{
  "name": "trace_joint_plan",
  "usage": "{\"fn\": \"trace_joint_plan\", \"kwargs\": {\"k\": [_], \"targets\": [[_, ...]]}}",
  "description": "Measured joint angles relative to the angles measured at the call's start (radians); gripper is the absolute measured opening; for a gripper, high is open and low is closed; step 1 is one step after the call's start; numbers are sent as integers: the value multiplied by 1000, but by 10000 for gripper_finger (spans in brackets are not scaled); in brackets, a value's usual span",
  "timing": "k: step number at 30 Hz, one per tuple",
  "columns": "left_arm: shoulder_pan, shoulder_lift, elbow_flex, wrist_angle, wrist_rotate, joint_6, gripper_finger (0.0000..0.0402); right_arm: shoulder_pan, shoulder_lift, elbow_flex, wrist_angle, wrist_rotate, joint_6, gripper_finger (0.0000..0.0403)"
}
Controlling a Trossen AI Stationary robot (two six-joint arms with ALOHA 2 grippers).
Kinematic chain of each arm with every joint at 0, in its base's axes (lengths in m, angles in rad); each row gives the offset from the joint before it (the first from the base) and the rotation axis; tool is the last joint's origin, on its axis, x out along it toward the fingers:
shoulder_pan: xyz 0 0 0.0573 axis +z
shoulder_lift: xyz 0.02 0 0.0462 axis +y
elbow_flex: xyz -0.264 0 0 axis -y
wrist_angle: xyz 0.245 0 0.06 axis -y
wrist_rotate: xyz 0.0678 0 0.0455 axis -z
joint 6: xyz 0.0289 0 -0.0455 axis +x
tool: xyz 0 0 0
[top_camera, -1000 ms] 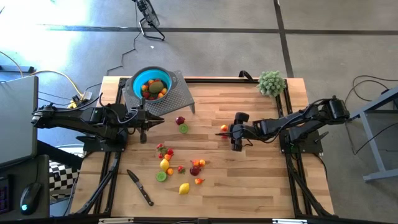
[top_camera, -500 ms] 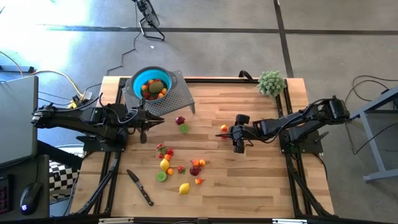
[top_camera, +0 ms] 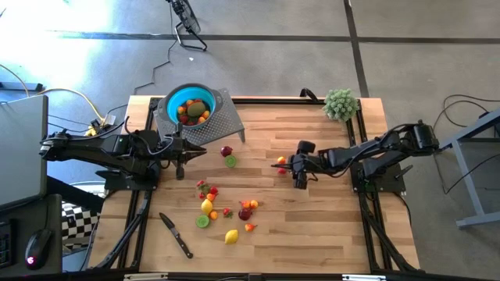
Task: Pick & Place Fruit
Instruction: Put the red strawberry into the blue strainer bowl on the shelf
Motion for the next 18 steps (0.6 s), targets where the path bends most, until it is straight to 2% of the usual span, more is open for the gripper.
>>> {"fn": "trace_joint_plan", "kwargs": {"k": [6,11,18], "targets": [[0,0,0,0,0,-5,28,0,0,0,-3,-46,0,228],[0,0,0,-1,0,-8,28,0,1,0,-2,-82,1,196],[0,0,0,-2,0,-8,28,0,78,1,71,-100,42,161]]}}
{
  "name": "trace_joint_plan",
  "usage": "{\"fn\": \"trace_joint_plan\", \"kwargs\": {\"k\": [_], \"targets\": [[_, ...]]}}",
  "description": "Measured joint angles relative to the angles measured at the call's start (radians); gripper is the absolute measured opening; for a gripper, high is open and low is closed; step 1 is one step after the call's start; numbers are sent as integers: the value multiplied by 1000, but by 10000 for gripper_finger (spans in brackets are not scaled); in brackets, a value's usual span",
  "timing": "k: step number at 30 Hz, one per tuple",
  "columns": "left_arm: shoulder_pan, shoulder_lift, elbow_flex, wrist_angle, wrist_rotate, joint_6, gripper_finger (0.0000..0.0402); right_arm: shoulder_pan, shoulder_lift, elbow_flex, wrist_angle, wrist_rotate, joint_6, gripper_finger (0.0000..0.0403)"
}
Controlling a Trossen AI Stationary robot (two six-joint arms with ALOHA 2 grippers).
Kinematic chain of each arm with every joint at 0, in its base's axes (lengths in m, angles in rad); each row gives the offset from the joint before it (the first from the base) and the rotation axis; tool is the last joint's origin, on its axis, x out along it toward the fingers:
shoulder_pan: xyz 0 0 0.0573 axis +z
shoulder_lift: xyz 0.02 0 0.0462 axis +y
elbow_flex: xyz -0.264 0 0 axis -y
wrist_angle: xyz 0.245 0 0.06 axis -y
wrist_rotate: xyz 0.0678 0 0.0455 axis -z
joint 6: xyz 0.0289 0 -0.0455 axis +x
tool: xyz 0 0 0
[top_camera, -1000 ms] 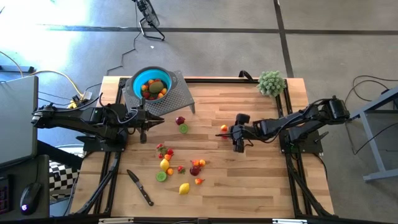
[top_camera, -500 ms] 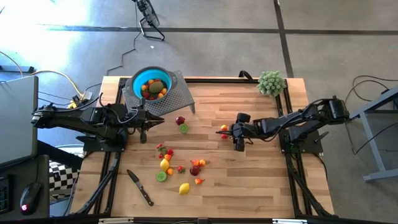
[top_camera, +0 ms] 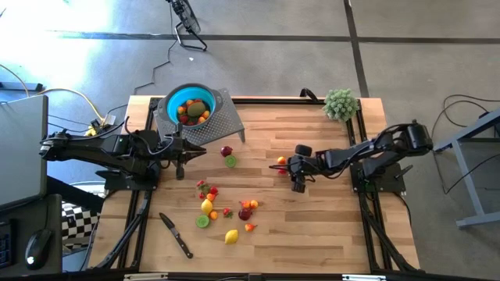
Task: Pick & Place Fruit
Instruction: Put the red strawberry into the blue strainer bowl on the shelf
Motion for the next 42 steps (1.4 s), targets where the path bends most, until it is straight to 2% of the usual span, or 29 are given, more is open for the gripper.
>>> {"fn": "trace_joint_plan", "kwargs": {"k": [15,20,25,34,39,42], "targets": [[0,0,0,0,0,0,28,0,23,-1,26,11,1,150],[0,0,0,0,0,0,28,0,-14,-1,4,58,-32,150],[0,0,0,-1,0,0,28,0,-70,1,-23,60,-34,149],[0,0,0,-2,0,0,28,-1,-61,0,-47,63,-26,149],[0,0,0,-2,0,0,28,0,-61,-1,-41,139,-26,149],[0,0,0,-2,0,0,28,-7,-61,-1,-29,136,-26,149]]}}
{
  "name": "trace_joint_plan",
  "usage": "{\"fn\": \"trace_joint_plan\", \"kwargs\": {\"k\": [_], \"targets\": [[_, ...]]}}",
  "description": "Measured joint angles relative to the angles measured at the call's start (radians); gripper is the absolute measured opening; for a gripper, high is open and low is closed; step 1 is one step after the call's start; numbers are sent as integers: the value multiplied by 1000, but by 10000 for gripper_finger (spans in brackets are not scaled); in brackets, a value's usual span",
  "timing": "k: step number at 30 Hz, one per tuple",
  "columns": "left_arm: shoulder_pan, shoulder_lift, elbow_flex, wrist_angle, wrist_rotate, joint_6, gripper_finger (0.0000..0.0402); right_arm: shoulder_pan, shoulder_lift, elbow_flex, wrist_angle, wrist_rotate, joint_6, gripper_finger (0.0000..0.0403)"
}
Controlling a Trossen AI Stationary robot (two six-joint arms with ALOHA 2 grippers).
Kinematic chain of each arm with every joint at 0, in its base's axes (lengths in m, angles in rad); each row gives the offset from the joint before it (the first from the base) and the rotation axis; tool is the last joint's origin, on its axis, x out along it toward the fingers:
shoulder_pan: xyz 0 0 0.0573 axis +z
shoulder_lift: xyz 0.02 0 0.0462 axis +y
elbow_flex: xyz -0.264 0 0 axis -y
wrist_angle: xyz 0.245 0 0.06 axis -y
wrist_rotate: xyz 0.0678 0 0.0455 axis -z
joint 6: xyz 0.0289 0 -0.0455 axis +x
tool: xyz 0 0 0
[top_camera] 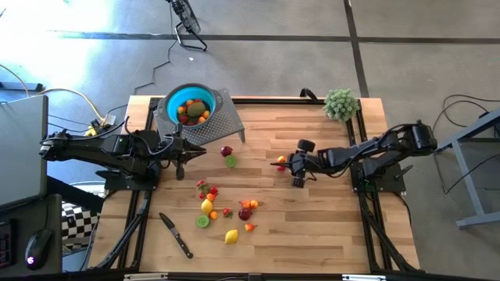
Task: Pick & Place Fruit
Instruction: Put the red strawberry into the blue strainer bowl on the shelf
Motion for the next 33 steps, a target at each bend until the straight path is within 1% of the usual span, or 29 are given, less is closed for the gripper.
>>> {"fn": "trace_joint_plan", "kwargs": {"k": [8,18,28,33], "targets": [[0,0,0,0,0,0,28,-1,0,0,23,-26,0,144],[0,0,0,-3,0,0,28,-1,45,0,52,-27,0,112],[0,0,0,-3,0,0,28,-1,46,0,59,-21,0,88],[0,0,0,-3,0,0,28,-1,46,0,59,-21,0,63]]}}
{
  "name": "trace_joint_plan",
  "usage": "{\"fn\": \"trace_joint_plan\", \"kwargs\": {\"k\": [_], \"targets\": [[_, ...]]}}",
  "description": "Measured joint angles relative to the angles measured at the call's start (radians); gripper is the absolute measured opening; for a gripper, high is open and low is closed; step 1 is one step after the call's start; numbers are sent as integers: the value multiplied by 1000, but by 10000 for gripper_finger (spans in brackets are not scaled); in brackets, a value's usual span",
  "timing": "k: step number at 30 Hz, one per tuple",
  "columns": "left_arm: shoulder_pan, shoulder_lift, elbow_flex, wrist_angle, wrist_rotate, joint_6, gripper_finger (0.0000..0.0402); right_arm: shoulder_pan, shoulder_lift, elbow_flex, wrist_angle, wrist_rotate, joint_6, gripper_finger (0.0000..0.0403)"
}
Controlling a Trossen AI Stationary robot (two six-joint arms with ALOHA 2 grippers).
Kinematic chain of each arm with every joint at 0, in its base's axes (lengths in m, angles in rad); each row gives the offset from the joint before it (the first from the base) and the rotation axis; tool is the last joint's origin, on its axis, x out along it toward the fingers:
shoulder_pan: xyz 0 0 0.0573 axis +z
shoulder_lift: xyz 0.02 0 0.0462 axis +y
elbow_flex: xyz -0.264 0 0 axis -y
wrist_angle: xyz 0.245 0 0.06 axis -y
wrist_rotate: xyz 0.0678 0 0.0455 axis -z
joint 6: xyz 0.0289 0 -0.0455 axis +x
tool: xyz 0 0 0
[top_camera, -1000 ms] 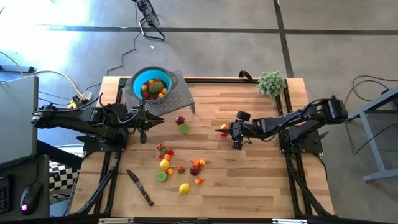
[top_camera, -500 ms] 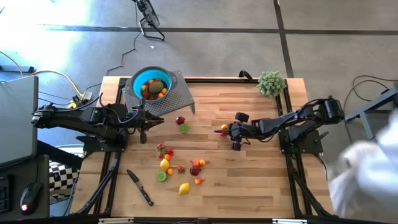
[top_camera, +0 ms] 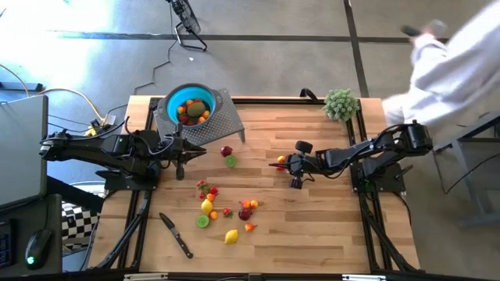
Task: Pick & Place Fruit
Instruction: Put the red strawberry into the blue strainer bowl on the shelf
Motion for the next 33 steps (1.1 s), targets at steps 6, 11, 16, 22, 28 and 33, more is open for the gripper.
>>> {"fn": "trace_joint_plan", "kwargs": {"k": [6,11,16,22,28,33], "targets": [[0,0,0,0,0,0,28,1,0,0,1,0,0,34],[0,0,0,0,0,0,28,1,0,0,0,-3,4,11],[0,0,0,0,0,0,28,1,0,0,1,-3,11,8],[0,0,0,0,0,0,28,6,-7,0,23,-5,11,6],[0,0,0,1,0,-1,28,23,-67,0,66,0,12,5],[0,0,0,11,0,-10,28,42,-132,0,137,47,58,5]]}}
